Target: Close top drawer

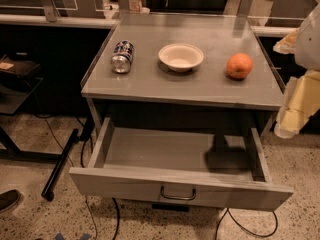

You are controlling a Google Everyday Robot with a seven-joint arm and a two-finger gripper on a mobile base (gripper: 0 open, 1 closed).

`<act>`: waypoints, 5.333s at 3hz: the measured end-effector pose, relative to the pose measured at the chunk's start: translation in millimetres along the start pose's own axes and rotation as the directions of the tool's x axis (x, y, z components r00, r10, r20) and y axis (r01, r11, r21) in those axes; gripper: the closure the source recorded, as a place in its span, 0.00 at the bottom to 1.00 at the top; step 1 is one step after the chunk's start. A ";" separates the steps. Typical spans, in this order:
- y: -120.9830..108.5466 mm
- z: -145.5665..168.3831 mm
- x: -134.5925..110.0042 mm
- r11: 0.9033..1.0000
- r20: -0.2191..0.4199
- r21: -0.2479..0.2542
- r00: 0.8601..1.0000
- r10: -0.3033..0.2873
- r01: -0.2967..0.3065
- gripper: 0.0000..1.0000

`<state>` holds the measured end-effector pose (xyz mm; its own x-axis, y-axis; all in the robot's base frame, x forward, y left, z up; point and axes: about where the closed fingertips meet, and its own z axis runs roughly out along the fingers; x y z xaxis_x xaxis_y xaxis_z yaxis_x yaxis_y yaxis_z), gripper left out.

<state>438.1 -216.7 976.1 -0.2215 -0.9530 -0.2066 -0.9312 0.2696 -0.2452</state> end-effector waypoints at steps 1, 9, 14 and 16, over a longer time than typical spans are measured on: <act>0.0 0.0 0.0 1.000 0.000 0.000 1.000 0.000 0.000 0.00; -23.1 5.1 56.3 0.981 -0.225 0.186 0.970 0.098 -0.056 1.00; 107.9 133.7 96.3 0.950 -0.216 -0.159 0.948 0.233 -0.270 1.00; 113.7 133.0 98.0 0.942 -0.187 -0.184 0.950 0.248 -0.282 1.00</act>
Offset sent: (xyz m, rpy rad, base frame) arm 0.0000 0.0000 0.0000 0.0000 0.0000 0.0000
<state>349.0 -261.1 801.9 -0.4957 -0.8648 -0.0799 -0.8677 0.4972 0.0021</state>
